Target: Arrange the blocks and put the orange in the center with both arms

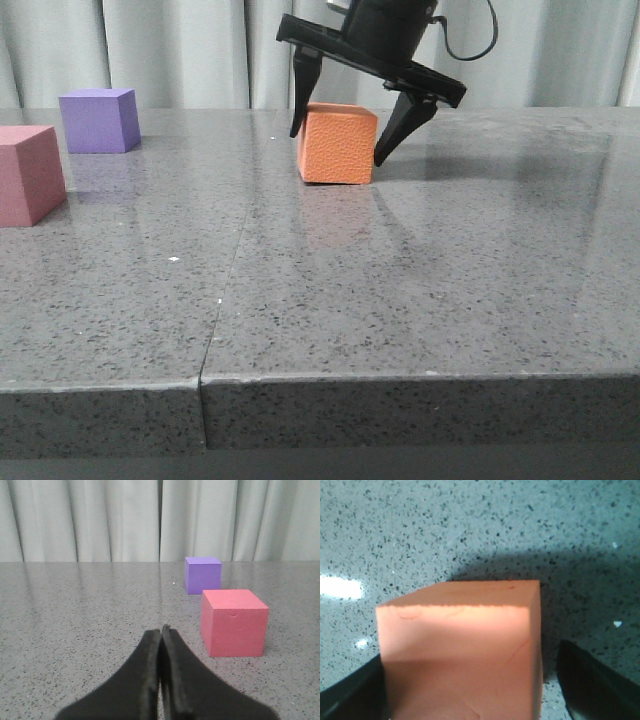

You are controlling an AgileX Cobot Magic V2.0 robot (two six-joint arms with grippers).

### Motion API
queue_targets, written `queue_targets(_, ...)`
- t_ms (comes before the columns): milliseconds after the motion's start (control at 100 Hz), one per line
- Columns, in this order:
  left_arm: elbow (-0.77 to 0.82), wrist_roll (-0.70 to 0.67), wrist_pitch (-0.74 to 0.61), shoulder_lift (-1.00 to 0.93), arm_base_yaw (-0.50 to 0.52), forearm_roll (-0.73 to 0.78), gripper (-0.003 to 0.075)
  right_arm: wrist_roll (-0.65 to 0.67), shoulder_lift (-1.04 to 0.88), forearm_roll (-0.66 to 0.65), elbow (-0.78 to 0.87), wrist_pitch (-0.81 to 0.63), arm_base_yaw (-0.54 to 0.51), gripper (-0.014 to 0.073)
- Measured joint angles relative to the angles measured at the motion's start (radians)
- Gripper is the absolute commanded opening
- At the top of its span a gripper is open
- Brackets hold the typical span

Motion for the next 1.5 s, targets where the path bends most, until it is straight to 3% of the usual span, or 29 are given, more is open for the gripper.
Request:
queue_targets(600,0.000,0.000,0.000,0.000,0.000,0.000,-0.0020,0.000,-0.069,-0.028,-0.035,0.017,0.000,0.0619)
queue_targets(690,0.000,0.000,0.000,0.000,0.000,0.000,-0.0020,-0.006,-0.094,-0.039,-0.035,0.019,0.000,0.0511)
queue_targets(860,0.000,0.000,0.000,0.000,0.000,0.000,-0.0020,-0.015,-0.158,-0.082,-0.032,0.019,0.000,0.0115)
queue_targets(970,0.000,0.000,0.000,0.000,0.000,0.000,-0.0020,-0.043,-0.206,-0.089,0.003,0.021,0.000,-0.0068)
queue_targets(1240,0.000,0.000,0.000,0.000,0.000,0.000,-0.0020,-0.097,-0.342,-0.104,0.166,0.024,0.000,-0.0069)
queue_targets(1500,0.000,0.000,0.000,0.000,0.000,0.000,-0.0020,-0.173,-0.525,-0.120,0.431,0.020,0.016,-0.0069)
